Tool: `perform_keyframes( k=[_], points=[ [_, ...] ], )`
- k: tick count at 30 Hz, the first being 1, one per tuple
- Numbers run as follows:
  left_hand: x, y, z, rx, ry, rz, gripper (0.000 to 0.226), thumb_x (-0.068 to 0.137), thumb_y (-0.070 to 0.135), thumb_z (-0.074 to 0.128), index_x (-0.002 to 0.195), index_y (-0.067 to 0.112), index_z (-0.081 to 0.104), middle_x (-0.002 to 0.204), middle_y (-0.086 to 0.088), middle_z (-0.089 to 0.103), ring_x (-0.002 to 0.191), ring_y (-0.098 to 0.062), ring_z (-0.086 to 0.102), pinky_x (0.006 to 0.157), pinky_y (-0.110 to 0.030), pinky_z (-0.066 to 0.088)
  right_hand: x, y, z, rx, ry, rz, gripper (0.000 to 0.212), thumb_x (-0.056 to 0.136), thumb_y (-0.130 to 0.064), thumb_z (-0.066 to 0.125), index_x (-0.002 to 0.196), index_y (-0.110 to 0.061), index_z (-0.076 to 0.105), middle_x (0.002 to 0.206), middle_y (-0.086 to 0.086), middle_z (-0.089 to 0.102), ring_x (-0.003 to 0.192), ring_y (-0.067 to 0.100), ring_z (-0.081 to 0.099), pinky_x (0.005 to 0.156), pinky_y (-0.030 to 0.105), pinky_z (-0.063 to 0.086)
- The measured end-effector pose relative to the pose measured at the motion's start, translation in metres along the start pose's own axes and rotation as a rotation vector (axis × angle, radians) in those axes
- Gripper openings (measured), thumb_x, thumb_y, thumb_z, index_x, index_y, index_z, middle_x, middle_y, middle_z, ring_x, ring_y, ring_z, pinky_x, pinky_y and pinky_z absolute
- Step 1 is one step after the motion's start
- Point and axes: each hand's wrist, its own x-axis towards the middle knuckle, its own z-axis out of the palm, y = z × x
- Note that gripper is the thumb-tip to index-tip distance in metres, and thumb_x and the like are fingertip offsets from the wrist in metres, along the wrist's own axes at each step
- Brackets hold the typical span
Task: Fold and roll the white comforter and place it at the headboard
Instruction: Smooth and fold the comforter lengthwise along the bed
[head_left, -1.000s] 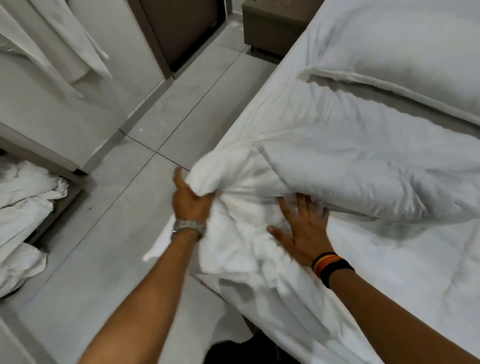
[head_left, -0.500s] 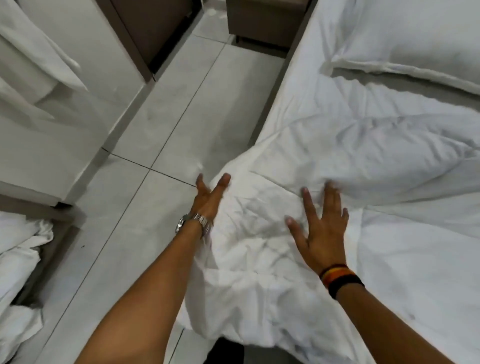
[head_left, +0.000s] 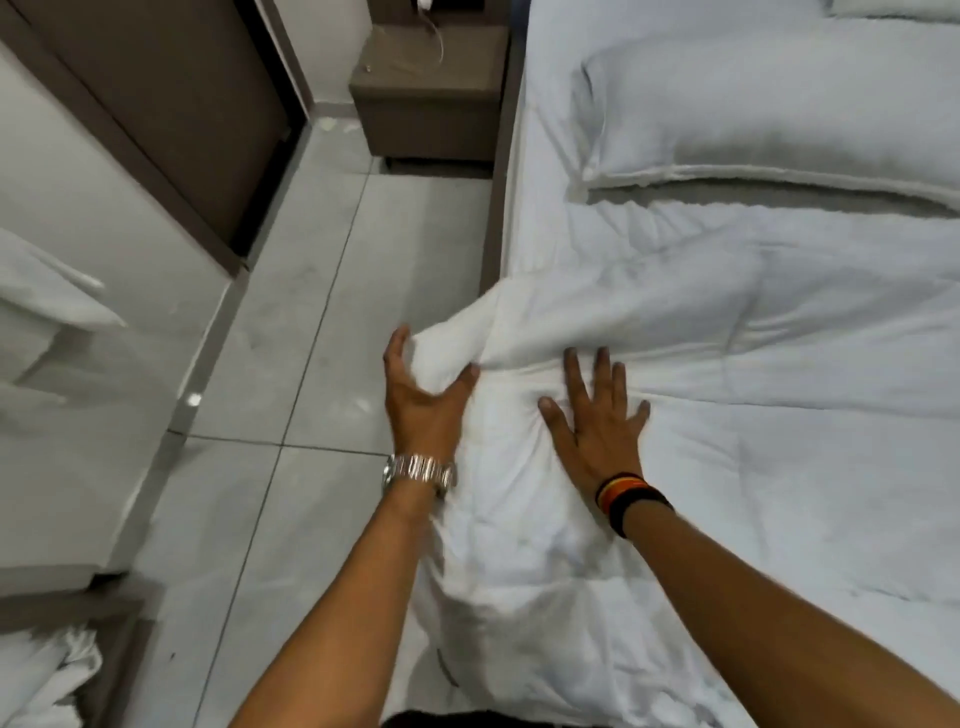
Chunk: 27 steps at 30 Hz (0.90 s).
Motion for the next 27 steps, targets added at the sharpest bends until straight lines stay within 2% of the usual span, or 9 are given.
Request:
perform_keyframes(
  k=[3,6,8,10,17,19,21,24,27],
  points=[
    [-0.008,0.008,-0.024,0.102,-0.002,0.136,0.106,0.060,0.036,0.097,0.149,0.041,0.039,0.130,0.048,0.049,0.112,0.021,0.056,0.081,0.000,0.044,-0.001,-0.015,0.004,-0.042,-0.073,0.043,0.073,0.101,-0.077,0.016,0.162,-0.053,-0.017,0.175,-0.009,-0.023,0.162,0.020,-0.021,0.122,0.069,-0.014],
    [-0.003,-0.013,-0.028,0.227,-0.139,-0.109,0.127,0.064,0.038,0.098,0.161,0.031,0.017,0.149,0.006,0.054,0.132,-0.014,0.058,0.095,-0.016,0.046,-0.015,0.002,0.013,-0.107,-0.356,0.177,0.078,0.101,-0.076,0.021,0.165,-0.046,-0.013,0.177,-0.002,-0.021,0.163,0.025,-0.018,0.124,0.070,-0.007],
    [0.025,-0.027,-0.020,0.291,-0.260,-0.315,0.143,0.064,0.053,0.094,0.164,0.026,-0.004,0.165,-0.013,0.033,0.148,-0.027,0.040,0.114,-0.032,0.039,-0.011,0.010,0.018,-0.096,-0.358,0.260,0.081,0.100,-0.077,0.023,0.166,-0.045,-0.011,0.177,0.001,-0.020,0.163,0.027,-0.017,0.125,0.069,-0.006],
    [0.062,-0.039,-0.002,0.412,-0.321,-0.355,0.151,0.058,0.074,0.086,0.163,0.031,-0.014,0.171,-0.013,0.017,0.152,-0.033,0.031,0.122,-0.048,0.031,-0.002,0.014,0.025,-0.062,-0.285,0.310,0.082,0.098,-0.079,0.024,0.165,-0.047,-0.011,0.176,0.001,-0.021,0.163,0.026,-0.019,0.124,0.069,-0.008],
    [0.203,-0.040,0.155,0.656,-0.685,0.147,0.149,0.054,0.089,0.073,0.164,0.016,0.004,0.166,-0.010,0.033,0.152,-0.031,0.033,0.121,-0.049,0.032,0.066,-0.005,0.088,-0.155,-0.110,0.606,0.088,0.085,-0.089,-0.004,0.159,-0.047,-0.029,0.171,0.006,-0.037,0.159,0.033,-0.029,0.118,0.077,-0.010],
    [0.227,-0.035,0.192,0.726,-0.836,0.301,0.150,0.055,0.090,0.072,0.165,0.016,0.001,0.169,-0.009,0.025,0.157,-0.031,0.020,0.127,-0.049,0.016,0.078,-0.012,0.099,-0.175,-0.029,0.653,0.091,0.085,-0.087,-0.001,0.163,-0.043,-0.018,0.175,0.011,-0.025,0.161,0.038,-0.019,0.118,0.079,-0.008],
    [0.237,-0.035,0.217,0.819,-0.966,0.427,0.150,0.055,0.089,0.072,0.165,0.016,0.000,0.165,-0.010,0.035,0.154,-0.031,0.026,0.127,-0.046,0.012,0.082,-0.014,0.101,-0.162,0.011,0.674,0.092,0.088,-0.084,0.009,0.166,-0.036,-0.003,0.178,0.013,-0.009,0.163,0.039,-0.005,0.119,0.079,-0.003],
    [0.241,-0.031,0.222,0.891,-1.093,0.483,0.136,0.056,0.087,0.074,0.161,0.025,0.012,0.131,-0.012,0.067,0.121,-0.035,0.062,0.094,-0.037,0.047,0.074,-0.022,0.099,-0.160,-0.010,0.715,0.091,0.087,-0.085,0.002,0.164,-0.039,-0.012,0.176,0.007,-0.019,0.164,0.032,-0.011,0.123,0.072,-0.002],
    [0.274,-0.013,0.217,0.938,-1.154,0.579,0.116,0.055,0.091,0.069,0.146,0.036,0.022,0.105,-0.005,0.076,0.101,-0.034,0.072,0.072,-0.033,0.043,0.063,-0.037,0.094,-0.066,0.058,0.770,0.085,0.088,-0.085,0.002,0.160,-0.048,-0.021,0.172,0.002,-0.031,0.162,0.025,-0.022,0.125,0.065,-0.008]
  ],
)
